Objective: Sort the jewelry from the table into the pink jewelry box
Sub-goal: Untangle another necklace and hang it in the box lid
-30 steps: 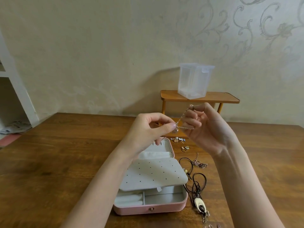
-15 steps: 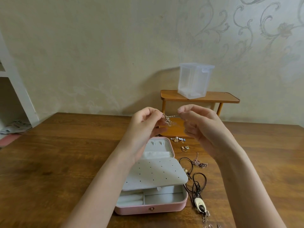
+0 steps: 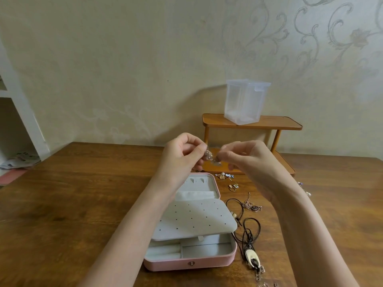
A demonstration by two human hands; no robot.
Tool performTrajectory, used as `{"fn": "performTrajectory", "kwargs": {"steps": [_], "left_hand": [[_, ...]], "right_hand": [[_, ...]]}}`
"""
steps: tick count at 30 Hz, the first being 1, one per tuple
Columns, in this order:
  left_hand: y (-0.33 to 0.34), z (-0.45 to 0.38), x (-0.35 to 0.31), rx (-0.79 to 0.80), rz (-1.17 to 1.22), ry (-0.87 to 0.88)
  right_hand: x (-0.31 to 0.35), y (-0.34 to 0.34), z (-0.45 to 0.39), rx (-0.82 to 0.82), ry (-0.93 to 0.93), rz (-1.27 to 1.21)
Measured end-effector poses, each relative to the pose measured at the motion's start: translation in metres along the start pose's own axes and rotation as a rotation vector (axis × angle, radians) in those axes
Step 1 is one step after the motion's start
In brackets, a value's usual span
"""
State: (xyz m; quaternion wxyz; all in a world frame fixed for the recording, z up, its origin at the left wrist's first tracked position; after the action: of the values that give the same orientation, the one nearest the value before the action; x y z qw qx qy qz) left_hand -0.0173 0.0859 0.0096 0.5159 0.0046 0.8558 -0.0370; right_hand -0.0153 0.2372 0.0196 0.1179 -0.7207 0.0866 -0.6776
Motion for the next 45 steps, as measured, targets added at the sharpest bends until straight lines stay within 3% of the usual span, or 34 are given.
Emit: {"fn": "performTrajectory", "kwargs": {"steps": [7, 12, 19, 25, 30, 39, 42, 45], "left_hand": [[0.000, 0.000, -0.001, -0.072, 0.002, 0.013], [0.001, 0.001, -0.003, -0.070, -0.110, 0.086], [-0.006, 0.002, -0.009, 0.084, -0.013, -0.059], [-0.002, 0.002, -0.005, 0.024, 0.184, -0.232], [0.001, 0.003, -0.007, 0.008, 0.144, -0.167], [0.001, 0.001, -0.005, -0.003, 0.205, -0.205], [-0.002, 0.002, -0.006, 0.056, 0.220, -0.232], [-0.003, 0.005, -0.009, 0.105, 0.061, -0.157]], "right_hand": [[0.003, -0.002, 0.003, 0.017, -0.058, -0.122], [0.007, 0.008, 0.004, 0.036, -0.145, 0.067], [0.003, 0.002, 0.002, 0.022, -0.186, 0.200], [0.007, 0.006, 0.005, 0.025, -0.255, 0.245], [0.005, 0.005, 0.003, 0.067, -0.224, 0.222], [0.007, 0.002, 0.002, -0.047, -0.447, 0.282], [0.005, 0.000, 0.001, -0.087, -0.424, 0.289], [0.005, -0.001, 0.001, -0.065, -0.361, 0.197]]}}
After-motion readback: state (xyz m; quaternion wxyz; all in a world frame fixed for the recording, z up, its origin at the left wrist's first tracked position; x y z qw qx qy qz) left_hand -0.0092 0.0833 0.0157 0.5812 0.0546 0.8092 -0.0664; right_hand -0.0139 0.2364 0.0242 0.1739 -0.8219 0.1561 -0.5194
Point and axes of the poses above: each hand's wrist, its own z-axis away from the middle knuckle, its own y-axis out of the palm, x = y × z, the point moved 1 cm from there along -z, towards the middle knuckle, and after that the axes turned 9 degrees about y, right-handed, at the moved point
